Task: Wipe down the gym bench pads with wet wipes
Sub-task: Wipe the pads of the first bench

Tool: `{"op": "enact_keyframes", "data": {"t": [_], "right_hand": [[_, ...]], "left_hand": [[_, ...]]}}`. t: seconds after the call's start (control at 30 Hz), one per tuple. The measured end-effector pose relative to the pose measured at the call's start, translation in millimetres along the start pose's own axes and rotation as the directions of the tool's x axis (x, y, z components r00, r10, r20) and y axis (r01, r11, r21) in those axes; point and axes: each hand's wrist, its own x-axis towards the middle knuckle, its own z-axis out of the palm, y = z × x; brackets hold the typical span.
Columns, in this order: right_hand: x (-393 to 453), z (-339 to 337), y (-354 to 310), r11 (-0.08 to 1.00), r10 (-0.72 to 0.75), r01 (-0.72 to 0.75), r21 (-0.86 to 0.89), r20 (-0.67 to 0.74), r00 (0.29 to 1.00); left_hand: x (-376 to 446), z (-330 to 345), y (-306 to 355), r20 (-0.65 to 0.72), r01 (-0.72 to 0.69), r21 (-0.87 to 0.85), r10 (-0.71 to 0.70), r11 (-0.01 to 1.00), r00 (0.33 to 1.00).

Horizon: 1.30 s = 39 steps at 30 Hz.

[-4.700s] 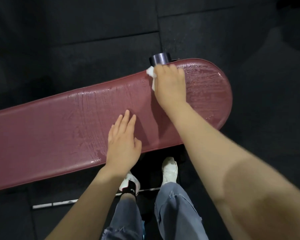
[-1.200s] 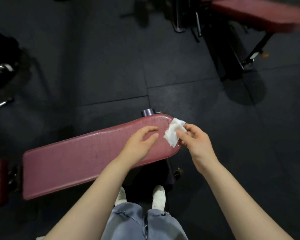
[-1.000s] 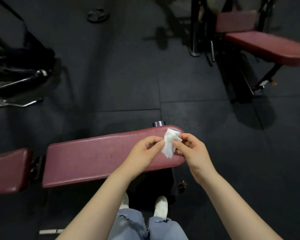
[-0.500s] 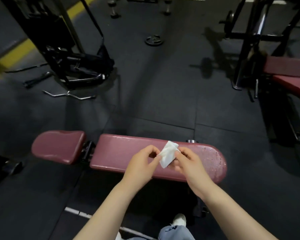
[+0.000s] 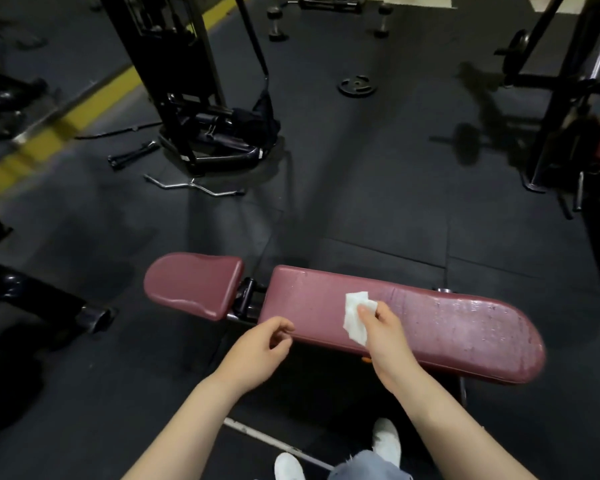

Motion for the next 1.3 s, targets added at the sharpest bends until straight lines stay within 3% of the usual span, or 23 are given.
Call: {"op": "enact_keyframes", "data": {"t": [0.27,0.43,0.53,0.77,1.0,1.2,1.3], "right_hand": [[55,26,26,0.979,-0.013,0.004,-0.202,-0.039,0.999],[110,27,52,0.904,0.055,-0.098,-0.415,-0.114,0.992],[136,32,56,0.878,0.116,-0.177,-0.444,-0.162,0.98],[199,41,73,0.778,0.123,-0.186,-0.601,-0.146,0.982],[249,29,117,0.746,0.087,-0.184,-0.641,-0.18,0.98],[307,7,164,0.709,0.042,-0.268,-0.653,-0.34,0.939],[339,0,183,0.689,-0.065,-0.267,-0.674,-0.425,0.903]], "left_hand": [[38,-41,-58,-0.003,0.11,-0.017,-0.11,0.994,0.994],[74,-45,-77,0.091,0.156,0.036,-0.159,0.987,0.983],[93,-49,-84,0.146,0.187,0.071,-0.196,0.98,0.97],[149,-52,-104,0.174,0.214,0.177,-0.245,0.96,0.954],[228,-20,-145,0.265,0.182,0.328,-0.275,0.927,0.924],[302,17,-192,0.35,0.13,0.372,-0.269,0.919,0.897],[329,29,-216,0.365,0.105,0.382,-0.254,0.918,0.895]]}}
